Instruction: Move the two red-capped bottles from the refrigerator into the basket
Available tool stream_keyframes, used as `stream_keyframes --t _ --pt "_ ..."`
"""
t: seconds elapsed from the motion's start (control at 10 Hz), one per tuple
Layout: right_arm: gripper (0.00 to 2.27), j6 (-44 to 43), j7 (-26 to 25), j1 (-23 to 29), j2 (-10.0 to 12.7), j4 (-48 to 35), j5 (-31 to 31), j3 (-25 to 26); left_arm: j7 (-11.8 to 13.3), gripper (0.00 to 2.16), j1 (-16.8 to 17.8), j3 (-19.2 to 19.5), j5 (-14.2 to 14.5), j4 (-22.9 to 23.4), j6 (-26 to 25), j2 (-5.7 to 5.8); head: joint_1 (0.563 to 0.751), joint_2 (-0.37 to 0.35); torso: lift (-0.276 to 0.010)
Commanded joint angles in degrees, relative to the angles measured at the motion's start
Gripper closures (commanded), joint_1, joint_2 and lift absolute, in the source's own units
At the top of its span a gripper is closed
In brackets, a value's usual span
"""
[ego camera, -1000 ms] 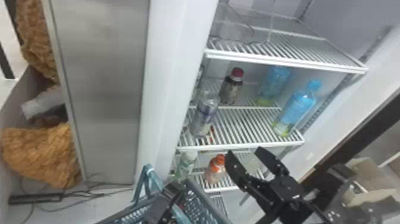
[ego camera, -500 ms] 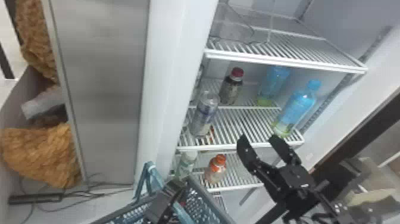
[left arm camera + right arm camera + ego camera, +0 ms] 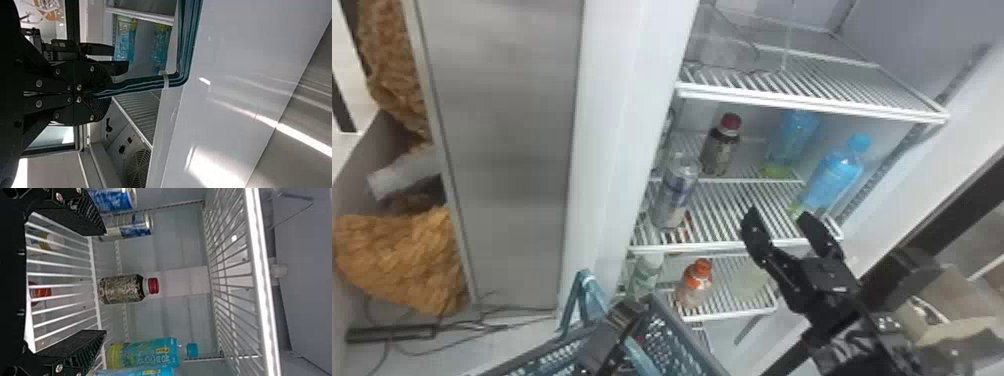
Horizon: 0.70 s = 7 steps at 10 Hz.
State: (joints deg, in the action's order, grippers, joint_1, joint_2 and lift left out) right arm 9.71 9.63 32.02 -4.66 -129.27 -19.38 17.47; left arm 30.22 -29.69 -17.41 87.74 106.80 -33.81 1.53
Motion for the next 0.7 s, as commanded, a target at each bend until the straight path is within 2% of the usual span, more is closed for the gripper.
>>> stream_keyframes --t 0.0,0.6 --pt "0.12 0.0 -0.5 -3.8 0.3 3.6 1.7 0.0 -0.1 1.2 0.3 -0.3 -0.1 0.0 -0.2 0.22 0.695 -0.35 0.0" --pt "0.11 3.6 -0.9 -16.6 0.4 13.7 7.3 -0.1 -0.2 1.2 1.0 -1.4 0.4 -0.3 -0.4 0.75 0.695 -0.35 0.0"
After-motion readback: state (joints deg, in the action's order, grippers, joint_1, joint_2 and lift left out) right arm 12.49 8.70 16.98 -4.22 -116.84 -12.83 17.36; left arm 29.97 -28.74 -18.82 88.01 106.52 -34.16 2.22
